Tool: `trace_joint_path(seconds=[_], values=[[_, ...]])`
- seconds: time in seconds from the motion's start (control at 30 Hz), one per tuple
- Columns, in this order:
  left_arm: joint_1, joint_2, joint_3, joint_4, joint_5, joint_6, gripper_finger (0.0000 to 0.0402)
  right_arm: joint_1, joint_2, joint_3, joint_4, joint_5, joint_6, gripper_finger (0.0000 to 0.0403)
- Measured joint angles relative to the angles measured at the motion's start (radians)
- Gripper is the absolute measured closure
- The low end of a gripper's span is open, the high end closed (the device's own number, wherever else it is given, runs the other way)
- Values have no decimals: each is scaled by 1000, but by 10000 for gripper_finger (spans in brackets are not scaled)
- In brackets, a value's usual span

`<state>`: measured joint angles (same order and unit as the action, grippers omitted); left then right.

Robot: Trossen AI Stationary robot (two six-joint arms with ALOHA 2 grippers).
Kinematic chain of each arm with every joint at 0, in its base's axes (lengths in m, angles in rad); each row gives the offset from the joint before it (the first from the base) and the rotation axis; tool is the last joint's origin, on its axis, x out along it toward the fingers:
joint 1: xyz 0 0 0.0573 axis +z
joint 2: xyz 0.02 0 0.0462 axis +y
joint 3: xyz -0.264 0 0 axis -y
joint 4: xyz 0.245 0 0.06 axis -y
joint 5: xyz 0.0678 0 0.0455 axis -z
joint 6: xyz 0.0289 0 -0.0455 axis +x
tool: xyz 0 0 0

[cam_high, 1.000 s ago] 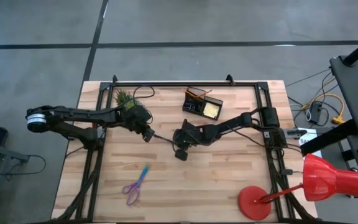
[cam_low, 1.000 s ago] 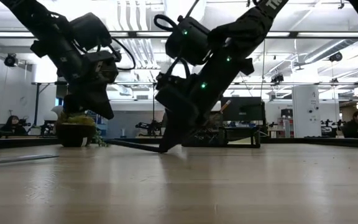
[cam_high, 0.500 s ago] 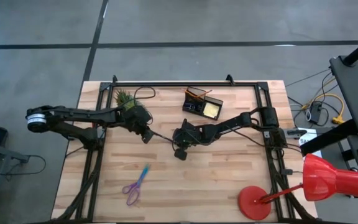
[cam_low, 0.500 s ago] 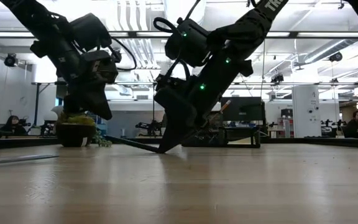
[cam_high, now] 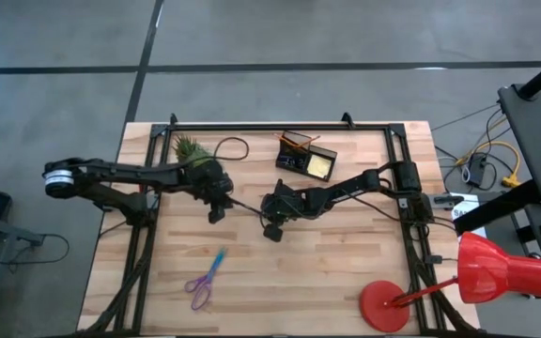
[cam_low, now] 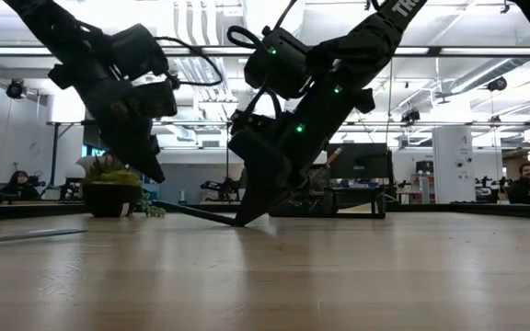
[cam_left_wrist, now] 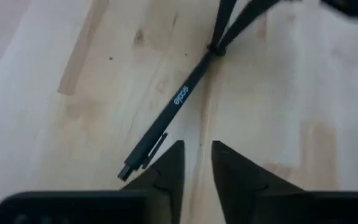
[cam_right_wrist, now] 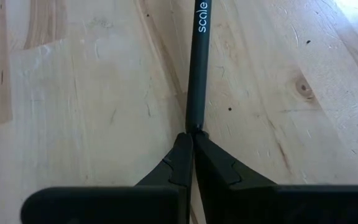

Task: Pick and place office supplies into organizer
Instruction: Put the black pen into the black desk organizer

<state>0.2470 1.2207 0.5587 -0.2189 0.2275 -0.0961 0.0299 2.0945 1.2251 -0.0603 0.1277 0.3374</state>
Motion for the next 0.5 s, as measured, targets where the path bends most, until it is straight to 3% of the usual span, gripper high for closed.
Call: trace_joint_path(seconds=[0.23,0.5], values=[[0,73,0,1,-1,181,271,0,0,-1,0,0,2,394],[0,129,18,-1,-51,207,257,0,0,-1,0,0,2,394]])
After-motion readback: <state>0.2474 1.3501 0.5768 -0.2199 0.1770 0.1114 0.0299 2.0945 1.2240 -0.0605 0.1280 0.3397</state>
